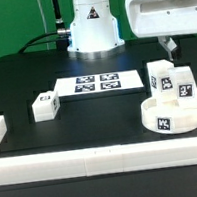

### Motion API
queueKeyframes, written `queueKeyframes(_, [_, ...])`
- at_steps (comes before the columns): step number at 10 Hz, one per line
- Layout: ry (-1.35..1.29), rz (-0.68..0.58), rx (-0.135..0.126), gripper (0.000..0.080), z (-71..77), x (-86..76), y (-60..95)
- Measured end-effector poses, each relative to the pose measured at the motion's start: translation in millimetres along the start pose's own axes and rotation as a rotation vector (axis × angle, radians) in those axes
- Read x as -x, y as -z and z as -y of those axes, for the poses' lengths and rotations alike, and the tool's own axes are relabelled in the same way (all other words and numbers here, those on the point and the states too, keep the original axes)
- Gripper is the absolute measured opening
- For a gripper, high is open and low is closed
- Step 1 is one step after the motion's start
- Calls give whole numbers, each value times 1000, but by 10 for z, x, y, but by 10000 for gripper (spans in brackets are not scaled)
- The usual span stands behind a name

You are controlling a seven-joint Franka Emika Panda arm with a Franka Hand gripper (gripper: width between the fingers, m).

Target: Assemble stool

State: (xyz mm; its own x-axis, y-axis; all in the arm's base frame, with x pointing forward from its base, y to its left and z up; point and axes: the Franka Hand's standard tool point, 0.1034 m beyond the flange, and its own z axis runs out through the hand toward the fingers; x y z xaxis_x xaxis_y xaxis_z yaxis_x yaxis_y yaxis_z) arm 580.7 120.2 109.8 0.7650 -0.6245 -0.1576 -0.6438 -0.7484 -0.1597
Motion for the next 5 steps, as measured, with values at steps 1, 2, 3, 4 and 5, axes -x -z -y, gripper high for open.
queueKeyframes(1, [59,0,-1,649,0,0,-3])
queueKeyframes(2, [154,0,-1,649,-1,-1,-3])
queueKeyframes(3, [252,0,-1,649,-2,-1,-3])
queueKeyframes(4, [297,0,-1,649,-1,0,-4])
queueKeyframes(5, [447,-13,26,649,-9,-3,-6])
